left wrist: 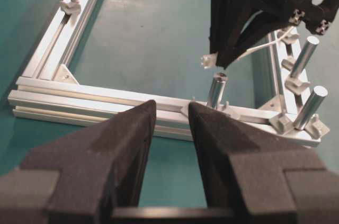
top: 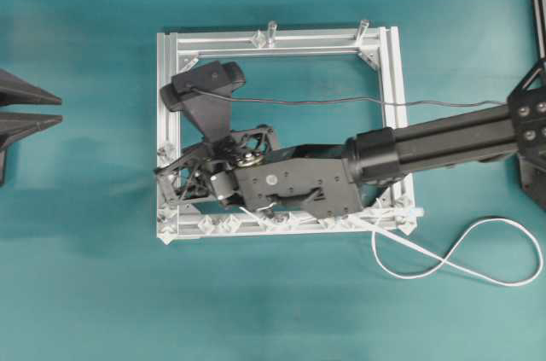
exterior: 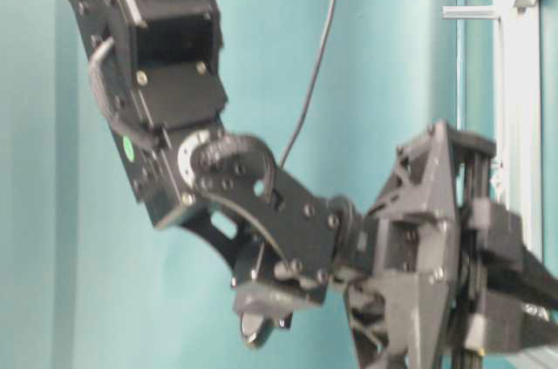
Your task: Move the cable alternately left and right between 8 closely spaced pins so it hooks onto each one.
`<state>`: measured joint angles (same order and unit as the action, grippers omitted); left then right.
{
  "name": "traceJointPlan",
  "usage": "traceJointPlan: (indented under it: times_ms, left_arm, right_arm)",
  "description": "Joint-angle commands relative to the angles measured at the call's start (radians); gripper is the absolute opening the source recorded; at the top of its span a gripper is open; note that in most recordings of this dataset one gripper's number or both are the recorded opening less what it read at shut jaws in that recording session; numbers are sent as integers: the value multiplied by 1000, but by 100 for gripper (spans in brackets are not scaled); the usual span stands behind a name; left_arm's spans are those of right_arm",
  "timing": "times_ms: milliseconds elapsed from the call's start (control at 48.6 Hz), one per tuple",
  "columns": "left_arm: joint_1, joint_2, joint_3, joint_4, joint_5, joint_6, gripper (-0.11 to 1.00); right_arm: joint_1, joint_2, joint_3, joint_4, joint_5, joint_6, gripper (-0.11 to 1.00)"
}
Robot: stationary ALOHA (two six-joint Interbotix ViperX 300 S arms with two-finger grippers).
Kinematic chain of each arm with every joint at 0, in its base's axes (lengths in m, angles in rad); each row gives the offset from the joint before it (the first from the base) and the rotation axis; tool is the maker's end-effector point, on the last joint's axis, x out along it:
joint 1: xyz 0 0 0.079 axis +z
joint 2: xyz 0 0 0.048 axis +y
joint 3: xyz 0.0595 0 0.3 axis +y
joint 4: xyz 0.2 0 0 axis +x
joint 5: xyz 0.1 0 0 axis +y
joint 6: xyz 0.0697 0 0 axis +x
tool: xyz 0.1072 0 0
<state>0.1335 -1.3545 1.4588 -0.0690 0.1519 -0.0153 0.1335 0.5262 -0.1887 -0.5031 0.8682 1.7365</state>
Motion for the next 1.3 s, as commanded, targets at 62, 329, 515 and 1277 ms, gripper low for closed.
traceJointPlan:
  times_ms: [62, 329, 515, 1277]
  left_arm:
    - [-3, 8, -14, 2, -5, -6, 37]
    - [-3, 8, -15, 2, -5, -5, 37]
    - [-3, 8, -15, 2, -5, -6, 36]
    - [-2, 8, -15, 2, -5, -6, 37]
  right_arm:
    - [2, -12, -48, -8, -6, -11, 15]
    - [20, -12, -63, -8, -6, -9, 15]
    - [49, -12, -66, -2, -5, -3, 15]
    - [141, -2, -78, 11, -21, 28, 15]
